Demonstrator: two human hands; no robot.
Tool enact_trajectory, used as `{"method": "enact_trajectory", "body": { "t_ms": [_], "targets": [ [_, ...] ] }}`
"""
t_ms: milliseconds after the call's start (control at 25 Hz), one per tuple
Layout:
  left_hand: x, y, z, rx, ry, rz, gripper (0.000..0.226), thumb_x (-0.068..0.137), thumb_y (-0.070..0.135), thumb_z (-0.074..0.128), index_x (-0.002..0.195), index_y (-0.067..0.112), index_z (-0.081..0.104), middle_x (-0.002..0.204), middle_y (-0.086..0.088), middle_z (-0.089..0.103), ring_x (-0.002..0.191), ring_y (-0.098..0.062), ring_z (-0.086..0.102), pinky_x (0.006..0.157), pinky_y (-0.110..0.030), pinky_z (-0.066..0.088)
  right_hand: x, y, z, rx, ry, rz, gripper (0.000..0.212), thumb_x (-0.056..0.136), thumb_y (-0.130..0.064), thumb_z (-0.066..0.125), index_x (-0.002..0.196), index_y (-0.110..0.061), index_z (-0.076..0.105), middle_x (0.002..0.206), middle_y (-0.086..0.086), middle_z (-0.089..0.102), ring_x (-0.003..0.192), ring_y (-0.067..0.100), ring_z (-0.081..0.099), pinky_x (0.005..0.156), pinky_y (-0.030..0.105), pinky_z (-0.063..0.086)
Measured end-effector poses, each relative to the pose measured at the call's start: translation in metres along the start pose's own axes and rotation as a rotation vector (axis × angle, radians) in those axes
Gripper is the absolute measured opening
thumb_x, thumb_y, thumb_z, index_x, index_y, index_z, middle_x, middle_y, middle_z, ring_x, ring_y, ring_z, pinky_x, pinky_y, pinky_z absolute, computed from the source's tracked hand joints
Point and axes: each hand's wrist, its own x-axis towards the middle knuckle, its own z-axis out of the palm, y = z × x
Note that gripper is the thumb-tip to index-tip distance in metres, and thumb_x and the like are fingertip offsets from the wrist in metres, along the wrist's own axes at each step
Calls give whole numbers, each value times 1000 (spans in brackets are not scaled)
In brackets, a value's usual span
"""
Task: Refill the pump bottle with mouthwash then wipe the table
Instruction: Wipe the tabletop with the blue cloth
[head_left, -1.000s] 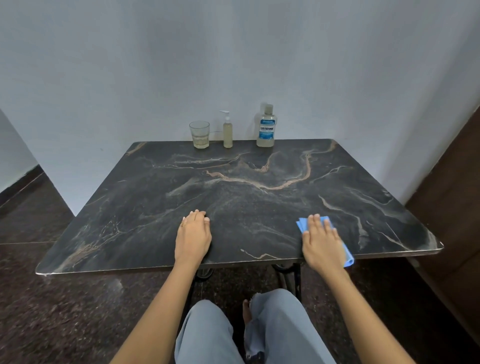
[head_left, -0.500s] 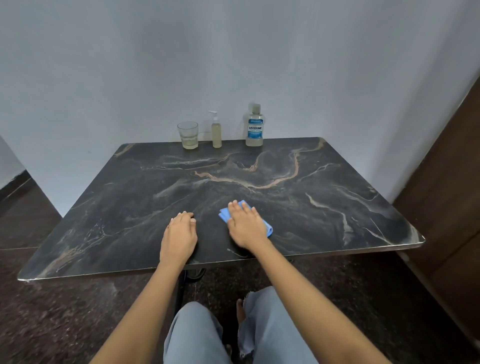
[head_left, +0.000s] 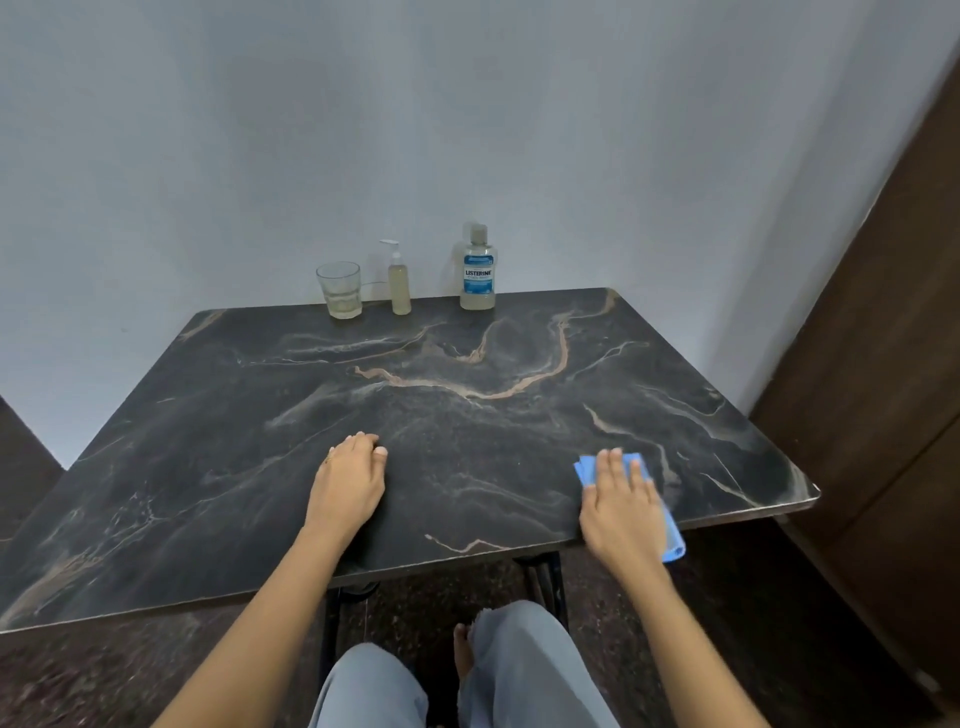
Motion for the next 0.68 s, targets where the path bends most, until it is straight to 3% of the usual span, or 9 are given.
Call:
{"method": "enact_trajectory", "body": {
  "t_ms": [160,320,680],
  "targets": [
    [10,0,9,15,10,-14,36,99,25,42,126,6,55,130,-14,57,126,-31,48,108,-43,35,-20,-85,19,-19,-46,-361,68,90,-40,-5,154,-15,2,162,-1,-2,149,19,-6,119,33,-5],
    [12,-4,16,4,36,-30,39,99,28,43,131,8,53,138,-11,53,133,-25,43,114,-40,29,50,-143,32,11,-166,-550,54,103,-31,15,154,-17,6,162,-3,2,149,17,-4,119,33,-3],
    [41,-25,13,45,29,5,40,100,33,41,132,12,52,138,-5,54,133,-20,43,113,-36,30,208,-133,25,33,-116,-378,54,101,-25,20,153,-12,14,161,5,12,148,24,8,119,40,7]
  ]
}}
